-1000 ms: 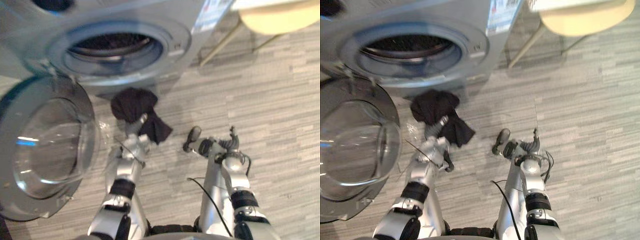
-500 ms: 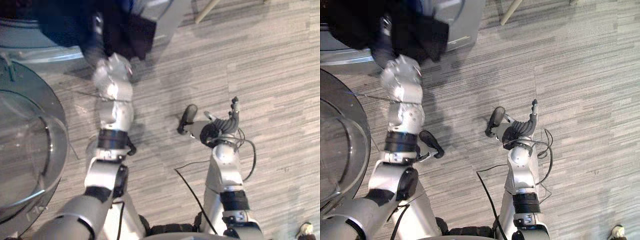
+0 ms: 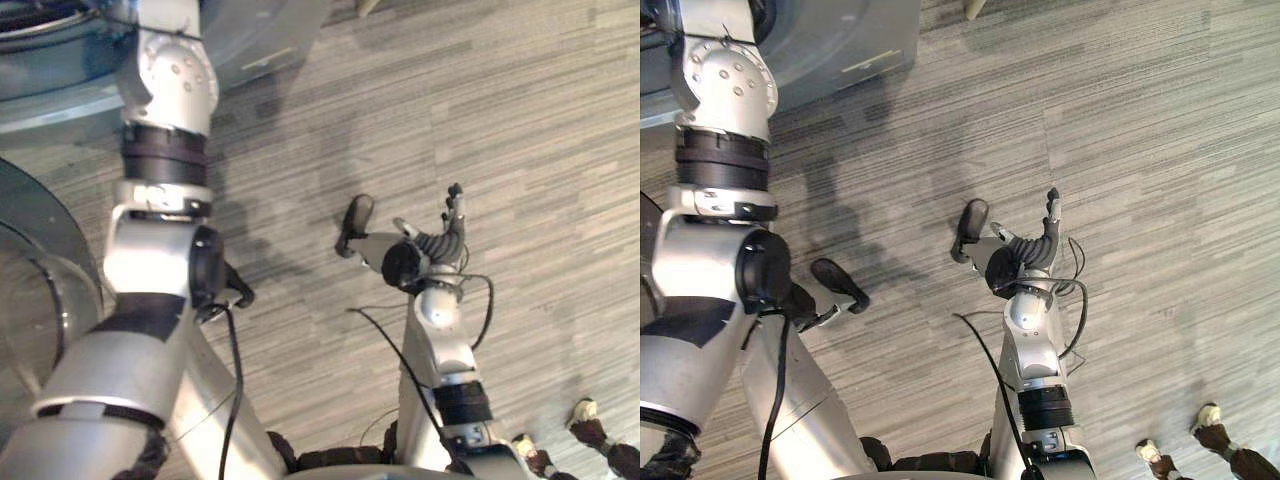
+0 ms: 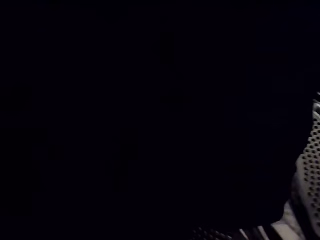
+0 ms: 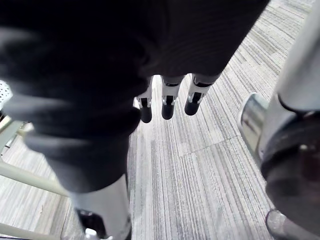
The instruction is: Pick up the laundry basket with both hands and put the clothes into the washing machine.
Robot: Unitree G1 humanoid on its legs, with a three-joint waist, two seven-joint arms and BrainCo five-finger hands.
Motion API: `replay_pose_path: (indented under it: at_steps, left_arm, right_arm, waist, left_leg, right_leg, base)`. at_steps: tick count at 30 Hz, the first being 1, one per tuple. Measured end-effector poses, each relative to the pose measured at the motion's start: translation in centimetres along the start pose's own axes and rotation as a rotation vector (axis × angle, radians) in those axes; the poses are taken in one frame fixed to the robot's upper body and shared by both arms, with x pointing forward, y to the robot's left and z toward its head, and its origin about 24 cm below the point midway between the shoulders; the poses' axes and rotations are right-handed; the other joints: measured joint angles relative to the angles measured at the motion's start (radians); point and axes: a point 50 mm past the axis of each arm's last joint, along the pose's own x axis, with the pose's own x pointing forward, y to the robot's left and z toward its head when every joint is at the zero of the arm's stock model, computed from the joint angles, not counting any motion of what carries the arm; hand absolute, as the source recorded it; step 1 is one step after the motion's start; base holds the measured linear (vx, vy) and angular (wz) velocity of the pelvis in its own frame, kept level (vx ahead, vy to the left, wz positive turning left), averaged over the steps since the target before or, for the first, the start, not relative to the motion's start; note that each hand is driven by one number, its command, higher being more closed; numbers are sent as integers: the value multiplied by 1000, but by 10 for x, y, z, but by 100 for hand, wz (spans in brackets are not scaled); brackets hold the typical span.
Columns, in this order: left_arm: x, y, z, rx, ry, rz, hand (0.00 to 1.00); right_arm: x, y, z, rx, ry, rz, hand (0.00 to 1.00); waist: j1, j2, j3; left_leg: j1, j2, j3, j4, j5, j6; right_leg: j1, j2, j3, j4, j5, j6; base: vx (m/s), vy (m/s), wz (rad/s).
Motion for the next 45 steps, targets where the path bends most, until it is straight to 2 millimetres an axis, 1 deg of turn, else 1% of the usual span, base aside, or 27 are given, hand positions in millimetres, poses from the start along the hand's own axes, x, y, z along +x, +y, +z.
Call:
replay_pose_path:
  at_steps: [2, 3, 5, 6, 7, 8, 9, 11, 13, 14, 16, 17, 19, 20, 21, 23, 25, 28, 31, 33, 35, 37, 38, 39, 41, 44, 45]
  left_arm:
    - [5, -9, 14, 51, -46, -29, 100]
    - [5, -12, 17, 95, -75, -46, 0]
    - [4, -21, 23, 250, -155, -89, 0]
    - [4, -31, 33, 445, -277, -135, 0]
    - [4, -35, 39, 567, -355, -147, 0]
    - [5, -41, 46, 738, -456, -152, 0]
    - [5, -48, 52, 969, -582, -160, 0]
    - [4, -53, 49, 1255, -680, -192, 0]
    - [5, -51, 40, 1434, -694, -218, 0]
    - [7, -48, 36, 1513, -693, -223, 0]
    - [9, -40, 30, 1588, -671, -224, 0]
    - [9, -36, 27, 1594, -653, -224, 0]
    - [13, -19, 15, 1535, -520, -208, 0]
    - [17, -2, 5, 1380, -344, -184, 0]
    - [18, 4, 2, 1319, -293, -175, 0]
    - [20, 22, -9, 1016, -94, -153, 0]
    - [19, 31, -16, 876, -14, -133, 0]
    - [17, 44, -24, 692, 82, -91, 0]
    - [17, 49, -25, 548, 114, -72, 0]
    - [15, 55, -24, 488, 102, -77, 0]
    - [11, 69, -23, 445, 84, -70, 0]
    - [7, 91, -27, 471, 87, -42, 0]
    - [3, 106, -32, 497, 108, -21, 0]
    - [-1, 123, -37, 520, 131, 7, 0]
    - [-5, 145, -39, 539, 155, 44, 0]
    - [-10, 170, -38, 557, 170, 89, 0]
    - [-11, 174, -38, 561, 174, 92, 0]
  right_arm:
    - [0, -1, 3, 13, -22, -9, 0]
    - [0, -1, 3, 15, -26, -10, 0]
    - [0, -2, 3, 16, -30, -14, 0]
    - [-1, -4, 3, 20, -39, -17, 0]
    - [-1, -5, 3, 25, -49, -18, 0]
    - [-3, -6, 3, 28, -60, -20, 0]
    - [-4, -8, 3, 34, -74, -23, 0]
    - [-7, -10, 3, 38, -83, -23, 0]
    - [-10, -13, 0, 33, -73, -16, 0]
    - [-12, -15, -1, 33, -76, -8, 0]
    - [-13, -16, -2, 28, -77, 0, 0]
    - [-14, -16, -3, 33, -69, 6, 0]
    - [-17, -18, -9, 34, -39, 23, 0]
    - [-23, -20, -17, 27, 5, 33, 0]
    - [-25, -21, -20, 22, 22, 35, 0]
    - [-28, -24, -30, 16, 88, 45, 0]
    - [-30, -24, -37, 5, 130, 54, 0]
    - [-31, -29, -46, -24, 172, 51, 0]
    - [-32, -35, -55, -63, 210, 52, 0]
    - [-33, -37, -58, -79, 222, 53, 0]
    - [-36, -39, -61, -87, 238, 51, 0]
    - [-41, -43, -66, -97, 259, 47, 0]
    - [-45, -46, -69, -105, 273, 43, 0]
    - [-49, -49, -72, -115, 290, 41, 0]
    - [-52, -51, -77, -128, 309, 43, 0]
    - [-51, -53, -78, -149, 308, 65, 0]
    - [-51, -52, -78, -150, 309, 65, 0]
  waist:
    - [0, -7, -1]
    - [1, -7, -1]
    - [8, -10, -3]
    - [14, -11, -3]
    - [15, -11, -3]
    - [14, -11, -3]
    - [13, -11, -3]
    - [12, -11, -3]
    - [12, -11, -3]
    - [12, -11, -3]
    - [11, -11, -3]
    - [11, -11, -3]
    - [11, -11, -3]
    - [11, -11, -3]
    - [11, -11, -3]
    - [10, -14, -6]
    - [9, -21, -9]
    - [9, -21, -10]
    - [10, -21, -10]
    - [13, -20, -12]
    - [13, -20, -12]
    - [18, -19, -13]
    - [28, -18, -15]
    - [33, -15, -31]
    - [38, -14, -44]
    - [45, -10, -50]
    - [47, -10, -52]
  left_leg:
    - [-21, 13, 2, -2, 0, 0]
    - [-24, 18, 2, -5, 0, 0]
    - [-29, 22, 3, -11, 0, 1]
    - [-37, 24, 4, -17, 1, 1]
    - [-41, 24, 5, -20, 2, 3]
    - [-45, 23, 10, -26, 4, 8]
    - [-50, 22, 16, -38, 7, 13]
    - [-50, 21, 19, -46, 8, 15]
    - [-49, 19, 18, -50, 8, 15]
    - [-48, 19, 19, -54, 8, 15]
    - [-35, 19, 21, -68, 9, 14]
    - [-27, 19, 22, -73, 10, 12]
    - [8, 18, 30, -97, 15, 2]
    - [42, 16, 41, -124, 20, -7]
    - [53, 14, 43, -134, 22, -10]
    - [90, 7, 46, -169, 34, -19]
    - [115, 6, 53, -191, 40, -23]
    - [160, 6, 73, -211, 40, -24]
    - [196, 4, 80, -222, 41, -24]
    - [222, 2, 88, -226, 41, -24]
    - [254, -5, 102, -240, 41, -24]
    - [287, -10, 111, -253, 45, -33]
    - [306, -11, 118, -261, 46, -35]
    - [310, -11, 123, -266, 47, -35]
    - [315, -13, 125, -269, 47, -35]
    - [315, -17, 125, -264, 47, -35]
    - [314, -16, 125, -261, 47, -35]
  right_leg:
    - [-14, 14, -4, -23, 17, -4]
    - [-15, 16, -7, -29, 20, -3]
    - [-14, 20, -10, -44, 28, 1]
    - [-14, 26, -13, -67, 42, 1]
    - [-14, 28, -14, -77, 49, 5]
    - [-14, 29, -16, -94, 57, 10]
    - [-14, 31, -19, -118, 73, 11]
    - [-4, 30, -27, -138, 84, 15]
    - [1, 28, -34, -137, 84, 14]
    - [2, 27, -38, -138, 84, 14]
    - [11, 25, -48, -141, 84, 14]
    - [18, 23, -51, -141, 84, 13]
    - [46, 17, -59, -153, 84, 13]
    - [74, 19, -65, -169, 84, 13]
    - [85, 20, -69, -177, 84, 13]
    - [125, 27, -81, -206, 84, 13]
    - [148, 32, -86, -225, 84, 13]
    - [183, 35, -87, -245, 84, 13]
    - [216, 35, -89, -254, 84, 13]
    - [233, 32, -89, -254, 84, 13]
    - [251, 27, -88, -256, 84, 12]
    - [272, 24, -86, -258, 84, 12]
    - [284, 24, -86, -261, 84, 12]
    - [285, 25, -86, -263, 84, 12]
    - [287, 24, -85, -264, 84, 12]
    - [287, 14, -85, -252, 83, 11]
    - [287, 13, -85, -250, 83, 10]
  base:
    - [-17, -11, -29]
    - [-21, -14, -14]
    - [-30, -13, -9]
    - [-45, -4, -14]
    - [-64, 4, -16]
    - [-50, 11, -13]
    - [-63, 19, -14]
    - [-52, 28, -10]
    - [0, 0, 0]
    - [0, 0, 0]
    - [0, 0, 0]
    - [3, -1, 4]
    - [11, -6, 9]
    - [14, -15, 9]
    - [19, -23, 10]
    - [18, -16, 6]
    - [13, -8, 4]
    - [7, -1, 1]
    - [9, 7, 1]
    - [31, 22, 4]
    - [26, 16, 5]
    - [15, -1, 6]
    - [0, 0, 0]
    - [0, 0, 0]
    - [-1, -6, 2]
    - [-23, -11, 8]
    - [-29, -10, 3]
